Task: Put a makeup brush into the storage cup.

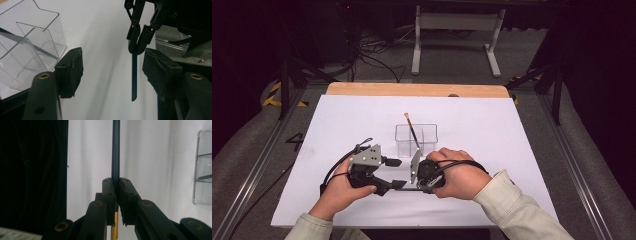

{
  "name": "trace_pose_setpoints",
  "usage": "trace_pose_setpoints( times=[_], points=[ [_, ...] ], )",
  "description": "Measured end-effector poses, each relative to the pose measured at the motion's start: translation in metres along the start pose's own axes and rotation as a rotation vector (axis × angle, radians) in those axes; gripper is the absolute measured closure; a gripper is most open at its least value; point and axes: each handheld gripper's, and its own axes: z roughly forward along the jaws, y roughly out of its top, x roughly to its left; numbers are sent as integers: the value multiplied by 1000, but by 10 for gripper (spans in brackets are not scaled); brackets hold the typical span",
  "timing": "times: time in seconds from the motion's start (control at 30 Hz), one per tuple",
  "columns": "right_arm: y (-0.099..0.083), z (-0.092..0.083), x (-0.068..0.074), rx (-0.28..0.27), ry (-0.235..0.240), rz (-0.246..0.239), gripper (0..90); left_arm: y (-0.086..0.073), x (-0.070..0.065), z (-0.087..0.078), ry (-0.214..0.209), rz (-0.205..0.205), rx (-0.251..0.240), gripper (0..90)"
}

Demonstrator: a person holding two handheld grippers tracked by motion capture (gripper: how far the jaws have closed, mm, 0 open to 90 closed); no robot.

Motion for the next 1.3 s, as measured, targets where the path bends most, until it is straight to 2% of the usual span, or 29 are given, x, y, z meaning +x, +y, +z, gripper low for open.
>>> trace_pose_setpoints(
  times=[0.03,0.17,0.2,0.37,0.67,0.8,1.0,1.17,1.2,1.3],
  points=[
    [0,0,0,0,0,0,835,0,0,1,-6,-5,1,358],
    [1,2,0,1,2,-11,834,1,-2,4,-24,5,13,483],
    [1,2,0,-1,3,-13,835,1,-3,5,-34,5,13,483],
    [2,3,0,-10,0,-19,835,2,-5,10,-51,19,31,599],
    [5,3,2,-10,0,-29,835,2,-8,23,-93,36,109,551],
    [5,3,3,-6,-3,-30,835,2,-9,28,-120,31,132,598],
    [6,6,3,3,-6,-49,835,3,-10,33,-130,39,181,677],
    [8,9,4,19,-8,-54,835,4,-11,38,-137,38,201,692],
    [9,9,3,11,-13,-70,835,4,-11,39,-143,31,197,690],
    [10,8,3,4,-17,-73,835,3,-11,41,-140,27,205,694]
  ],
)
